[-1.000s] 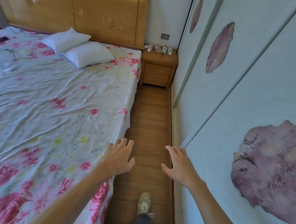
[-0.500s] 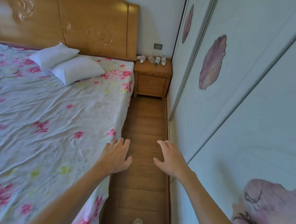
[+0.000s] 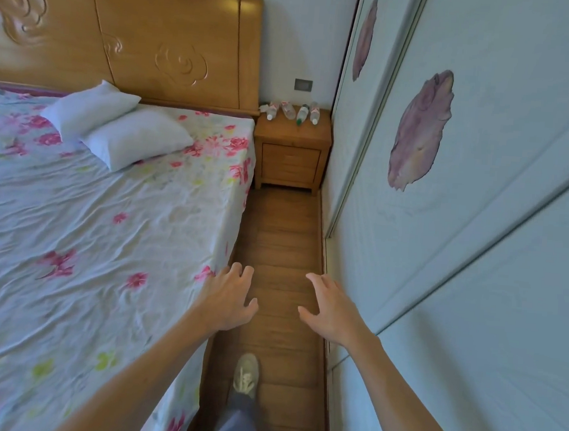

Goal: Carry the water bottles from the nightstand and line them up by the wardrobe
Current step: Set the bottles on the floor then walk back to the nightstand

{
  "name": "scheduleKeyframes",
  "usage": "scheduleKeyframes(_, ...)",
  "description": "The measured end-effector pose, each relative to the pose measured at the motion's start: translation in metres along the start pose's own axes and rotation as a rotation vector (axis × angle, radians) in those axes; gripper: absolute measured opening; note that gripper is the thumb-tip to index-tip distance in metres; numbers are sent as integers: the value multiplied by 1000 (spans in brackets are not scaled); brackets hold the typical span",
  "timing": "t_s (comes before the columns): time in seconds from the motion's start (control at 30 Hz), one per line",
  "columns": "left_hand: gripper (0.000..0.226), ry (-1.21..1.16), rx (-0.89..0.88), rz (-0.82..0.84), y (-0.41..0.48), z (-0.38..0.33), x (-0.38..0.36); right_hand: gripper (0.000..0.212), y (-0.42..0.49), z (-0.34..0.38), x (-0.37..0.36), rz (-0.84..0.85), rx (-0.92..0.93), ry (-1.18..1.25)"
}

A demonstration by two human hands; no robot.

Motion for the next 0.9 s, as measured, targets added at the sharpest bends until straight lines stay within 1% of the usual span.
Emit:
scheduleKeyframes(0.23,59,-29,-77,6,86,9,27,68,69,-20,40,-5,-37,0)
scheduleKeyframes(0.5,60,-42,-108,23,185,36,69,69,162,-27,86,23,-46,-33)
scheduleKeyframes(0.7,61,-27,-111,23,238,58,101,68,215,-31,116,11,-47,-7)
scheduleKeyframes(0.9,63,-27,-87,33,288,75,117,68,268,-44,139,27,-45,9)
Point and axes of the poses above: each hand's wrist, its own y-axis towards the middle knuckle, its own x-axis out of the back of the hand, z = x × y, the point moved 10 cm from there along y, towards the middle knuckle, and after that the axes turned 13 degrees about z, right-handed, at the moved point
